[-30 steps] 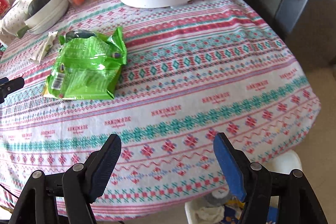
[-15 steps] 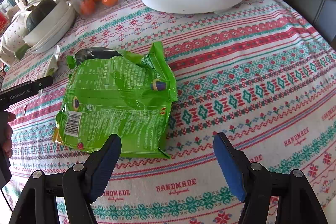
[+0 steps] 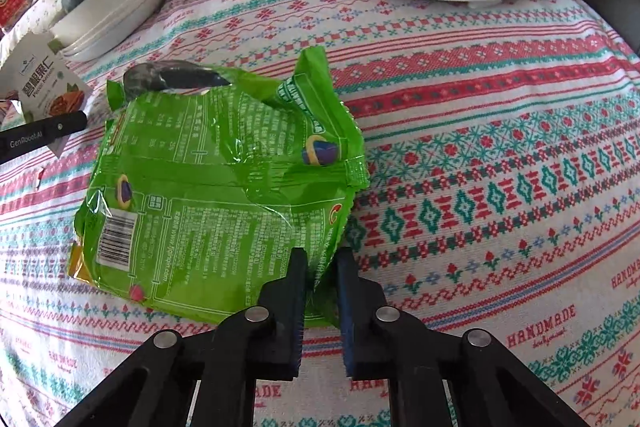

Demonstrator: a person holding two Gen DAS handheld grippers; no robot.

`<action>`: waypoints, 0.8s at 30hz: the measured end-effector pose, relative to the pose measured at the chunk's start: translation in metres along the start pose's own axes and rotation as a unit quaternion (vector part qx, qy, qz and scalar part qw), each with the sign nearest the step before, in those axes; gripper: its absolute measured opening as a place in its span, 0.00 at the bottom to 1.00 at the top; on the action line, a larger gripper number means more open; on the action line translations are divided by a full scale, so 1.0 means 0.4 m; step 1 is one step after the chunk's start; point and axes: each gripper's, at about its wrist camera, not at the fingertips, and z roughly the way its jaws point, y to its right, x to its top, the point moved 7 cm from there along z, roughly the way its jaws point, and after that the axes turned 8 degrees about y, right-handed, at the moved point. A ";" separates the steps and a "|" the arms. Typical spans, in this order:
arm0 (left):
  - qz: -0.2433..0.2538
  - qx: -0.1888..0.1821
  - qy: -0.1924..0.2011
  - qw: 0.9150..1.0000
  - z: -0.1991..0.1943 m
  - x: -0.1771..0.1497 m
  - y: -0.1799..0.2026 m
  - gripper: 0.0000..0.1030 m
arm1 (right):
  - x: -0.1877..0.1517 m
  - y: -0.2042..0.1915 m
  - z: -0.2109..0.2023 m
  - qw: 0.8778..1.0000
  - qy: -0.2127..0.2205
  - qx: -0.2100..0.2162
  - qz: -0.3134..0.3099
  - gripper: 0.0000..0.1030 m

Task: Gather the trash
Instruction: 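Grasp the green chip bag with the right tool while the left tool grasps the grey cardboard sheet, then carry bag and cardboard to the white bin and open both tools to drop them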

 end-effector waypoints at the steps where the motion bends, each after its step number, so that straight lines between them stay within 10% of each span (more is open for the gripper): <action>1: 0.002 -0.001 0.002 1.000 -0.018 -0.004 0.004 0.05 | 0.000 -0.002 -0.011 1.000 0.004 0.004 -0.002 0.08; 24: 0.039 -0.086 0.045 0.994 -0.492 -0.251 0.266 0.05 | -0.036 0.193 -0.487 0.988 0.152 -0.020 -0.028 0.06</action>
